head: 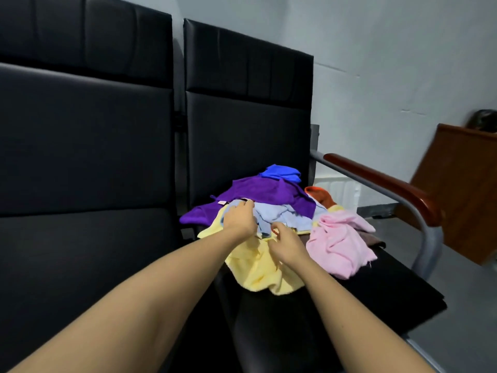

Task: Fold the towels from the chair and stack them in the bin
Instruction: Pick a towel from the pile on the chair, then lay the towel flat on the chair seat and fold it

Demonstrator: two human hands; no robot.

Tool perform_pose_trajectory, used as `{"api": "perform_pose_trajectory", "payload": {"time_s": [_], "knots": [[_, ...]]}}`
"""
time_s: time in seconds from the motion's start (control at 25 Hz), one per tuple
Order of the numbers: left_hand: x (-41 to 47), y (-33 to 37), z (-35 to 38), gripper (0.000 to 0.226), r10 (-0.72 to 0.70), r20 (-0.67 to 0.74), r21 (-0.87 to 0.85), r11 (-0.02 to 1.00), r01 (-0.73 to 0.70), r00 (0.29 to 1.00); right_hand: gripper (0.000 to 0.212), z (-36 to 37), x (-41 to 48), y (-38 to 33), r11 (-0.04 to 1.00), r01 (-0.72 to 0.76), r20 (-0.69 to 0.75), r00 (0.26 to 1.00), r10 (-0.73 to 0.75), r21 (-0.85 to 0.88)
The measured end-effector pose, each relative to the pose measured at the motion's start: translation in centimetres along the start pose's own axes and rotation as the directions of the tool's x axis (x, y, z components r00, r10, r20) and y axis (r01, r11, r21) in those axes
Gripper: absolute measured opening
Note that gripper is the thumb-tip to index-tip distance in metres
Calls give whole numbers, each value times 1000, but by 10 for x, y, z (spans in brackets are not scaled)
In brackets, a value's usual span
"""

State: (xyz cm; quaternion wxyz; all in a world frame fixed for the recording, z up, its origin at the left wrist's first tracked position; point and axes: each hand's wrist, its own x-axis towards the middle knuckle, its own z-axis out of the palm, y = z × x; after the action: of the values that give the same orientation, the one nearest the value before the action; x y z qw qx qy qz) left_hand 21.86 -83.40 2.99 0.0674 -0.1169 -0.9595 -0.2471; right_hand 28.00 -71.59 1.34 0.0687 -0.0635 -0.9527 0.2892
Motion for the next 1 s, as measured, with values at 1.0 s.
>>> {"api": "perform_pose_trajectory", "payload": {"time_s": [1.0], "knots": [[12,28,-59,31,406,212,-860,510,-28,889,20,-79,29,-49,590,75,-269,931,248,804]]}}
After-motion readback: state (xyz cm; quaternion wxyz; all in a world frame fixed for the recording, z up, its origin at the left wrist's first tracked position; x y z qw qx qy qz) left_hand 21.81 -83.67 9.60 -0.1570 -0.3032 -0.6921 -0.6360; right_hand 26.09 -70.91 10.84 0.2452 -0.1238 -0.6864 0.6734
